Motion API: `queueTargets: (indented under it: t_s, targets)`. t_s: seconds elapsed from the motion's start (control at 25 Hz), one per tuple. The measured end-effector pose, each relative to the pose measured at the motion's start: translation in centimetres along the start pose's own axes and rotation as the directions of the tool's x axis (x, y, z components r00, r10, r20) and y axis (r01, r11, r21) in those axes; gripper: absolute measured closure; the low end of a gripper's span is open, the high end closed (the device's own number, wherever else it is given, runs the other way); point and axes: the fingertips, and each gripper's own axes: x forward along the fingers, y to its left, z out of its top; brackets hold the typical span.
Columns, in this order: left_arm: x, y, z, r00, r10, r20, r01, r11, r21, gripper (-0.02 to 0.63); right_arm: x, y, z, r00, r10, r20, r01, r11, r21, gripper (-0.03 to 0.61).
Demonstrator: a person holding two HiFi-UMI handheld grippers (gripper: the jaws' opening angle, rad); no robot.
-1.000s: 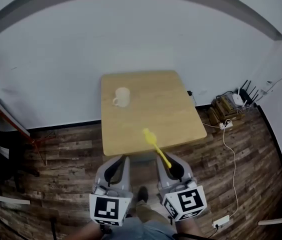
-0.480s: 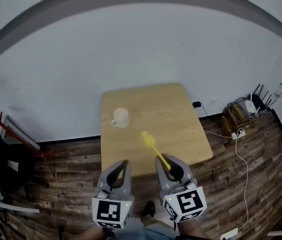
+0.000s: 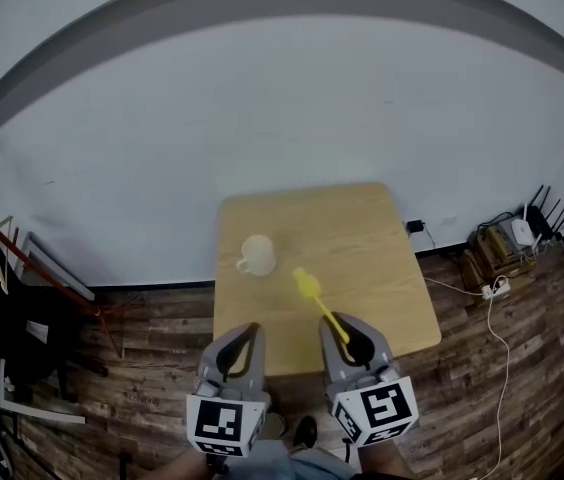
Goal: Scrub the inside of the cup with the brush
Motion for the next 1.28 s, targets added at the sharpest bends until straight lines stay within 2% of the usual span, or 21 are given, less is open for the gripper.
queueTargets:
  t_s: [0.2,0.64,0.96,1.12,1.28]
  targets:
    - [2.1,2.5,-1.1,1.0,0.013,-0.007,-0.013,1.0,-0.01,0.594,3.0,-0.4,-0.7,0.999,0.007,-0.035,-0.008,1.0,-0.011,0.537]
    - [7.9,11.0,-3.3,1.0,0.02,-0.018,-0.022,0.996,-0.091,0.594,12.7,-0.6,-1.1,0.994,0.009,-0.106,-0.012,1.0,-0.024,0.537]
    - [12.0,15.2,-6.6,0.998,-0.035,-0.055,0.027,0.99,-0.141,0.594,18.0,-1.3,-3.4,0.98,-0.032,-0.196,0.028,0.999,-0.025,0.537]
    - [13.7,15.9,-8.3,0.995,-0.062,-0.084,0.043,0.977,-0.21,0.594,19.2,-1.9,-4.2,0.972,-0.057,-0.229,0.055,0.998,-0.018,0.537]
    - [15.0,16.0,-10.0,0.99,-0.115,-0.084,0.092,0.968,-0.234,0.594,19.6,-2.5,-5.8,0.959,-0.065,-0.275,0.069,0.998,0.005,0.537]
